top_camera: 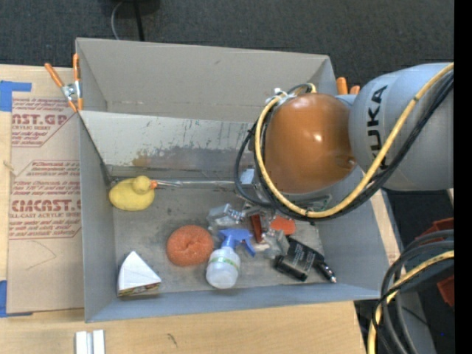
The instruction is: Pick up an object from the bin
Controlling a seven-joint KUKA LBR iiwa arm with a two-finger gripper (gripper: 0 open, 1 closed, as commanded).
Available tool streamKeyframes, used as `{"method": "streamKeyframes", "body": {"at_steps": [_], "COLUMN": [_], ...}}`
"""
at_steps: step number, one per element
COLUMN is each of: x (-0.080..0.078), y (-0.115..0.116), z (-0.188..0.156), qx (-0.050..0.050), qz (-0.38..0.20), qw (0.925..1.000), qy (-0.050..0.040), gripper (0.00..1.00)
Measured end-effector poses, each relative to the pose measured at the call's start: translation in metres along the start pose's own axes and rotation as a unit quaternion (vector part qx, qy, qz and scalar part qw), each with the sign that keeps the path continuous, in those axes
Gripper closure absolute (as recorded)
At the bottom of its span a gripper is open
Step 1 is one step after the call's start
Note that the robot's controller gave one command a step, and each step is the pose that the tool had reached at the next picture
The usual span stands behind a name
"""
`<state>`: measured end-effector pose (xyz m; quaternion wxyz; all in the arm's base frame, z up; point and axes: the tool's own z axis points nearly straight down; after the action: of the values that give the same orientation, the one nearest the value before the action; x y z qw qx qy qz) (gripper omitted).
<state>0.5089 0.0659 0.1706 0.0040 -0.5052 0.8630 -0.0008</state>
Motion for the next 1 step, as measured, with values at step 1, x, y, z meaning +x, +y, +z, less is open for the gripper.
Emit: {"method": "streamKeyframes", "body": {"at_steps": [1], "x": [0.0340], "y": [-0.0185], "z": [0.0687], "qx": [-0.001], "qz": [0.033], "qw": [0.9994], "qy": [0.0003], "gripper": [0.00]}}
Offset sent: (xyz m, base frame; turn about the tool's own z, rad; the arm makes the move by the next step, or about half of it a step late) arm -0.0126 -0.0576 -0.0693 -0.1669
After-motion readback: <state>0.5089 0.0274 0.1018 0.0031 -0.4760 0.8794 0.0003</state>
